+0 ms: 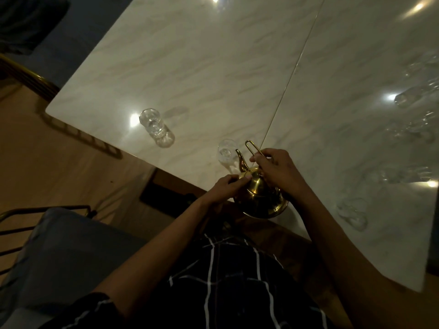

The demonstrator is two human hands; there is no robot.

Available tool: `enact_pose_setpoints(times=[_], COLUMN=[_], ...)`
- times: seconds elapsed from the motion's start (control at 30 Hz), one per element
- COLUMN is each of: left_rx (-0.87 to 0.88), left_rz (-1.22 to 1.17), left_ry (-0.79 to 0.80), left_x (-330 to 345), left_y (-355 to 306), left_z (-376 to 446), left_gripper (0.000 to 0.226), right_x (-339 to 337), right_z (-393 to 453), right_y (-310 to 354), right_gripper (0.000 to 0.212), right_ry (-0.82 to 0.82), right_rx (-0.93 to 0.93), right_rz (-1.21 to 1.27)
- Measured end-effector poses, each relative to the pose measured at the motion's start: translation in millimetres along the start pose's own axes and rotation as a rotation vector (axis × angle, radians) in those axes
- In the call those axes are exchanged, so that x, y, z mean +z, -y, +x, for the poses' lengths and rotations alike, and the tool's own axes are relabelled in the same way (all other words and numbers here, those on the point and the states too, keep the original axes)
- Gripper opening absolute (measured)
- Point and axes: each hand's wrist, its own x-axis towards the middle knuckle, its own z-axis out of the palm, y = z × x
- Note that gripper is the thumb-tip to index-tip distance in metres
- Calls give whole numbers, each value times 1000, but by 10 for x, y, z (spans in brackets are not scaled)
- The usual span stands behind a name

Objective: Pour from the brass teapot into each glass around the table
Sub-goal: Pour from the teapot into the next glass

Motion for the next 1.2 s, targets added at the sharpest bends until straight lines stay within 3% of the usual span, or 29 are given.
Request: enact_pose_setpoints(times=[0.13,0.3,0.8,1.1,1.2], left_rx=[-7,4,9,19,19], left_rz=[33,37,31,55,57], left_ry=[-26,-15,11,15,16], left_x=[22,30,21,-9,0], left_y=[24,46,-2,49,18], left_z=[47,100,67,115,96], left_gripper=[95,59,47,62,57], right_x=[9,-14,-17,10,4], right_z=[36,46,18,39,41], right_y=[-36,-56,-46,-74,-73], right_gripper=[20,20,22,22,22], right_ry=[10,-3,0,-7,-11], right_rx=[17,4,-32,-38,-32], right_rz=[-10,-17,-29,-9,-11])
